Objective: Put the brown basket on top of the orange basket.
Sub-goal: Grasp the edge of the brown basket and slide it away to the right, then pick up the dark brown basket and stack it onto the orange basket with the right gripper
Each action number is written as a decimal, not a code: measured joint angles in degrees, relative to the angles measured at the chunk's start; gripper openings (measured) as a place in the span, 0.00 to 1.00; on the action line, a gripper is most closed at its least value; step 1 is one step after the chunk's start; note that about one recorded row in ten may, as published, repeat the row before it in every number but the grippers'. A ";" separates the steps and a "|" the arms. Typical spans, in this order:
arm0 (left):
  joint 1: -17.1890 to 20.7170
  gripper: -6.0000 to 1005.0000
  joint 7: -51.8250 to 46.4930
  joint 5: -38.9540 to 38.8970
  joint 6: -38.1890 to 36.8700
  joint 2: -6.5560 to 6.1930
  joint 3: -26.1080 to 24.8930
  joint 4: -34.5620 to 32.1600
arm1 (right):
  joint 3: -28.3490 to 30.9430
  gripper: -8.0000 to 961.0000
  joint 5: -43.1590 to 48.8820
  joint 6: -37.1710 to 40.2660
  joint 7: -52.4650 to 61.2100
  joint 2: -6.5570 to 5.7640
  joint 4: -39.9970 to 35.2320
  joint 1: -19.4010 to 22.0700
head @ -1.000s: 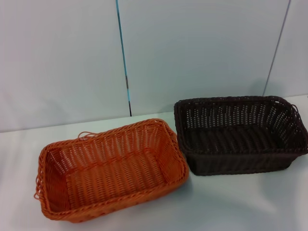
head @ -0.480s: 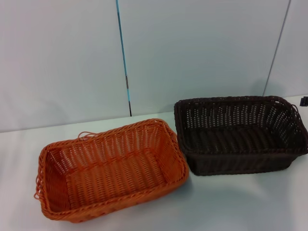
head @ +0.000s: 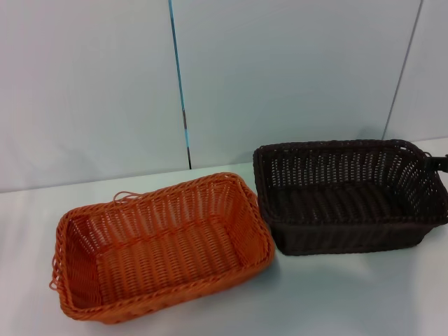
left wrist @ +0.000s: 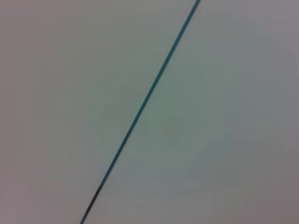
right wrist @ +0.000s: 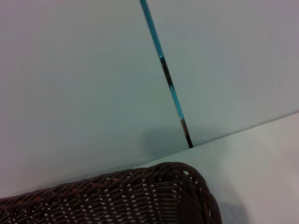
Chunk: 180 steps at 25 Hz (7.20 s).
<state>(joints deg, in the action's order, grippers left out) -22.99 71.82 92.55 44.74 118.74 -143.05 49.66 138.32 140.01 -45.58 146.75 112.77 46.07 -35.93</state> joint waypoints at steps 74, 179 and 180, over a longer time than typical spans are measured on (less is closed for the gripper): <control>2.61 0.80 -0.02 -0.45 1.49 0.00 -0.57 0.00 | -2.53 0.48 1.41 6.85 4.49 -2.29 -12.47 -4.56; 3.10 0.79 -0.02 -0.45 2.98 0.09 -1.16 0.28 | 3.27 0.20 1.41 -18.17 14.18 -2.28 25.88 0.95; 3.07 0.79 -0.03 -0.45 2.98 0.10 -1.14 0.30 | 3.27 0.20 1.41 -18.49 14.33 -2.32 26.29 0.77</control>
<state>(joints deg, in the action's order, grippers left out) -19.92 71.79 92.11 47.72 118.84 -144.18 49.96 141.59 141.42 -64.08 161.08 110.45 72.36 -35.17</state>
